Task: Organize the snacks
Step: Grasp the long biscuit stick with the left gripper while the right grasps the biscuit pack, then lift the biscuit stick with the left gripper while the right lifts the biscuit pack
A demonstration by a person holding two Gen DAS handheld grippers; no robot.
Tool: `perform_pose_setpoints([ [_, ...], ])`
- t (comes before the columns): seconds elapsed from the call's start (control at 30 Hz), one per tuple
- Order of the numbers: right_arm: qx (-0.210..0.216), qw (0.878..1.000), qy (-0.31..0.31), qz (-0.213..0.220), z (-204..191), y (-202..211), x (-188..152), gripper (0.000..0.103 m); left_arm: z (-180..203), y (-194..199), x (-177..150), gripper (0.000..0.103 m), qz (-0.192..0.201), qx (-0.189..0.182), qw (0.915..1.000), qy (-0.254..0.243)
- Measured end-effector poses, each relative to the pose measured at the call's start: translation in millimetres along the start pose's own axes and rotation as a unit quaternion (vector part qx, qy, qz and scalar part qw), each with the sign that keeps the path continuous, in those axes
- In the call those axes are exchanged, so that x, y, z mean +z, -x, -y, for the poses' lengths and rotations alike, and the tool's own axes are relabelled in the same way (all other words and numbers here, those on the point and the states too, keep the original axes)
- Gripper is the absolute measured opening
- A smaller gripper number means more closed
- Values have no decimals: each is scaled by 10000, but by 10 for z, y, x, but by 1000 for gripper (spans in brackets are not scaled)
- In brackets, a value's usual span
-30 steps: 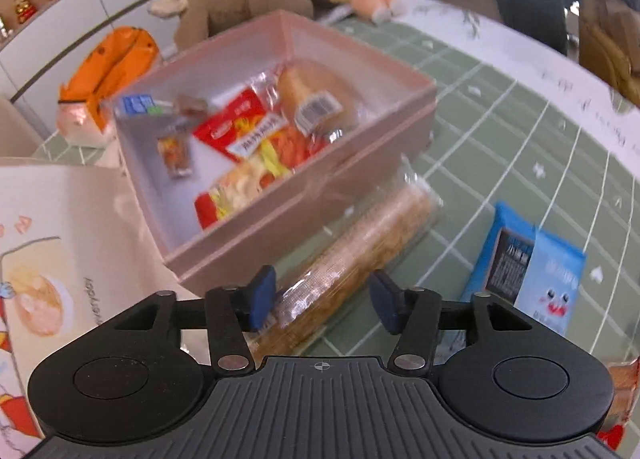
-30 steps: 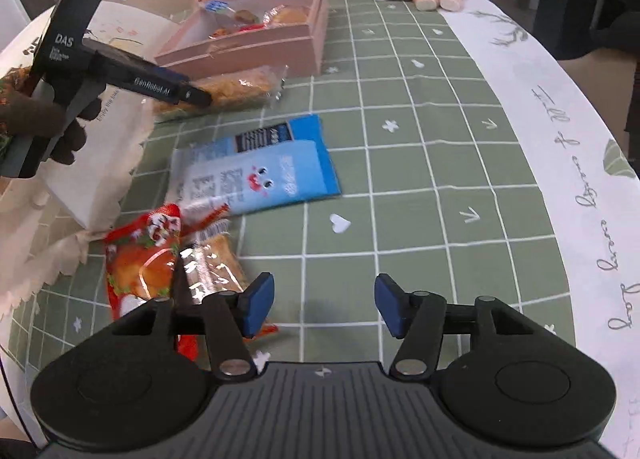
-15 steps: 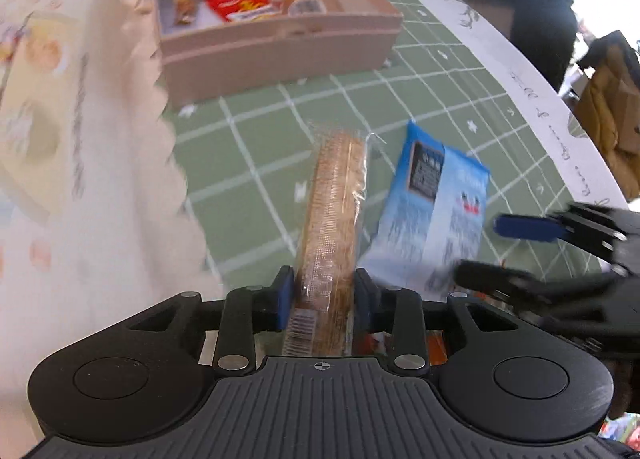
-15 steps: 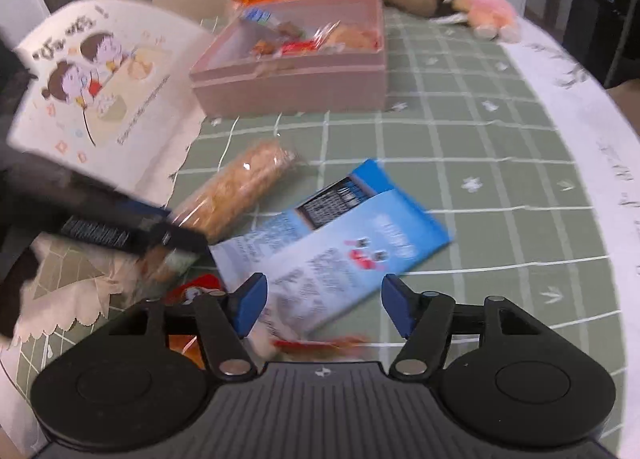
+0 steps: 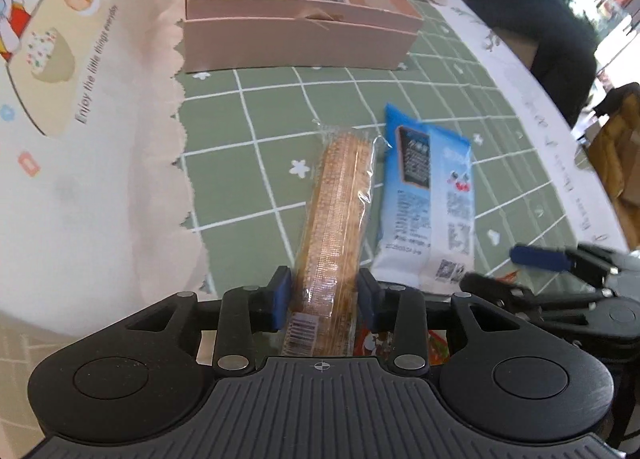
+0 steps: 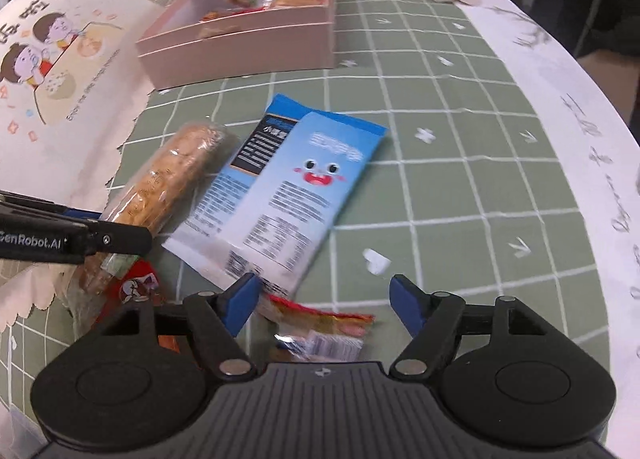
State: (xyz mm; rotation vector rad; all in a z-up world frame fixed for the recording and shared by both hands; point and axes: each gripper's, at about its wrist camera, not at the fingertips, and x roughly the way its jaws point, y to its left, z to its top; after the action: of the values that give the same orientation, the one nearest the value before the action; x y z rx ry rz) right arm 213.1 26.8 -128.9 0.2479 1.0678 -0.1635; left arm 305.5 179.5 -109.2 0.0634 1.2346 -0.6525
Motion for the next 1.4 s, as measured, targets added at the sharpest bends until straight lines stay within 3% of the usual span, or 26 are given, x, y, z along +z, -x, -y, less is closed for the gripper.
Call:
perform_pose_setpoints([
  [0.2,529,9956,764,85,-155,391,-214,73,-150,-56,67,37,-23,-590,9969,513],
  [0.3,698,9914,1108,-37,-266,496,-356,73,-80,-23,29,36,10,-297,9993,240],
  [0.43,584,9889,1365,-40,-375,574,-538,73,-101,108,-148,36,58,166,9998,22],
  [0.57,234,9962,825,138,-244,521,-517,73,-241,240,-399,36,-20,197,9993,304],
  [0.67,-177,9997,136,39,-35,373,-395,73,-210,272,-509,36,-128,217,9992,316],
  [0.77,-243,9989,-402,-92,138,278,-326,73,-150,272,-531,37,-103,325,9992,231],
  [0.9,-317,9989,-315,-115,165,264,-345,74,-73,230,-493,37,-47,418,9988,250],
  [1.2,-315,9994,-57,-118,74,223,-382,93,84,145,-455,38,94,540,9985,51],
  [1.33,-445,9989,84,-108,18,146,-410,103,52,132,-419,38,140,442,9985,276],
  [1.4,-566,9984,53,-49,-14,140,-430,103,31,120,-394,38,179,380,9981,450],
])
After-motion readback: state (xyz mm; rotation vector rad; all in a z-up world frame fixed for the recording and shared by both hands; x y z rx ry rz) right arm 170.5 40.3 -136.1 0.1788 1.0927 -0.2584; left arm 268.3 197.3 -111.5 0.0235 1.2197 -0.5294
